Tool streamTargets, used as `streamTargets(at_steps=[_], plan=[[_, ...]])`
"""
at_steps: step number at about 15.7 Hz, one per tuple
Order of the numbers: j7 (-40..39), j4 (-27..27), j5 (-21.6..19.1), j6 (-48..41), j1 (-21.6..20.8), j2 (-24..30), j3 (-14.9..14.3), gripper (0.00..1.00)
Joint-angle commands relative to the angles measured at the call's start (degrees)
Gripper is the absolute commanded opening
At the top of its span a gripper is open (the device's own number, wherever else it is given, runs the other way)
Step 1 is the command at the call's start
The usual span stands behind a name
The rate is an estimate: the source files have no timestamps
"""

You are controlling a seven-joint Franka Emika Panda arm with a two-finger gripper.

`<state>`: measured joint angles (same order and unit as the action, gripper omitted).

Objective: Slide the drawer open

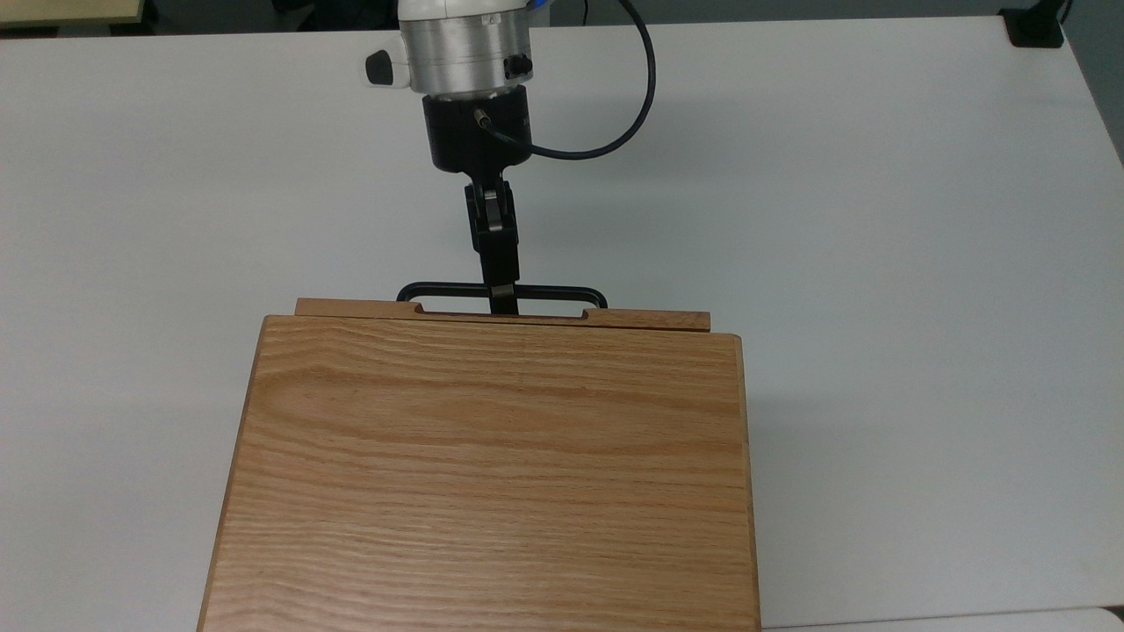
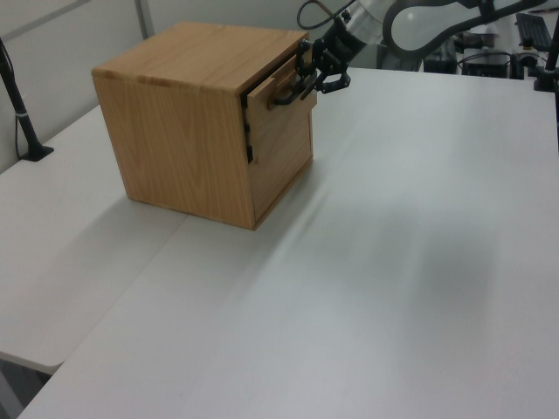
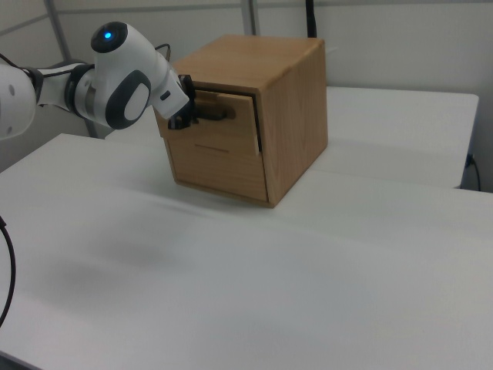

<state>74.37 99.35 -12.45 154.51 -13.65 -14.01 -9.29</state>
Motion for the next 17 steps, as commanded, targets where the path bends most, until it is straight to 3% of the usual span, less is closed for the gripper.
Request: streamTargets(at_steps=[1,6,12,17], plan=[[0.4,-0.2,1.0,0.8,-0.2,0.1,-0.4,0.19],[-1.5,4.8,1.0,0.7,-0.1,4.7,-0.3,0.00],[-2.8,14.0,0.8,-1.7,-0.1,14.5,-0.2,0.00],[-3.7,17.0,0.8,-8.8,-0.1,20.4,-0.2,0.00]])
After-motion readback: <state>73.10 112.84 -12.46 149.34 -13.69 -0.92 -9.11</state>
